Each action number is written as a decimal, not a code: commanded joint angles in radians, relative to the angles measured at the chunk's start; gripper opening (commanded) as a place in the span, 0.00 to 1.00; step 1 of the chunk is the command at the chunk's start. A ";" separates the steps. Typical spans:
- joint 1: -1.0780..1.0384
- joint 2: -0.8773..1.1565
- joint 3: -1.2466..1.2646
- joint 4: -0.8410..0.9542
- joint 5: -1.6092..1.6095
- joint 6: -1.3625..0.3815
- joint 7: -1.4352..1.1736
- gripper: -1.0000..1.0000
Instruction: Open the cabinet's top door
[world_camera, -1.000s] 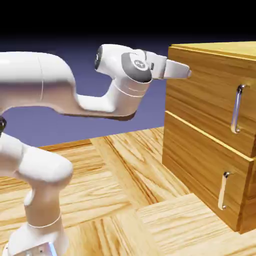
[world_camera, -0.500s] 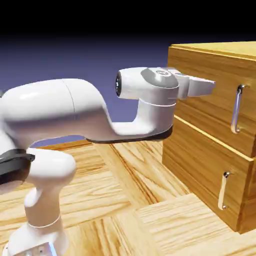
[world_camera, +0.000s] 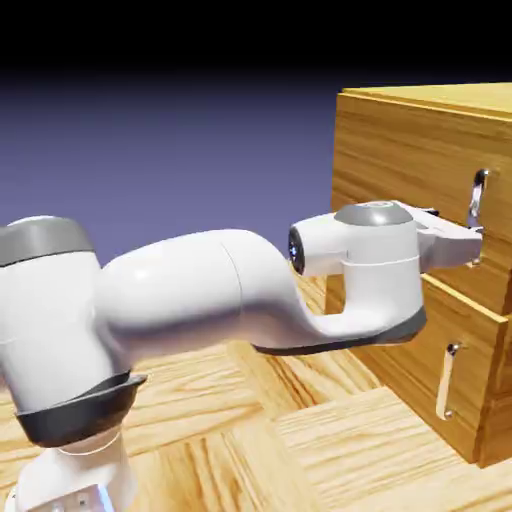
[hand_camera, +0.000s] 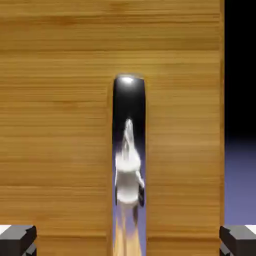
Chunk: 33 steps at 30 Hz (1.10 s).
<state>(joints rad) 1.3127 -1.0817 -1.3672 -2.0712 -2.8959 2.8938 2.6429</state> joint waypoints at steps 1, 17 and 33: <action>0.036 0.004 -0.018 0.032 0.000 0.000 -0.002 1.00; -0.329 0.208 0.220 -0.276 0.027 -0.203 0.256 0.00; -0.892 0.163 0.764 -0.670 0.379 -0.383 0.254 0.00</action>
<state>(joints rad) 0.4204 -0.9183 -0.6037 -2.7409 -2.5182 2.5116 2.8973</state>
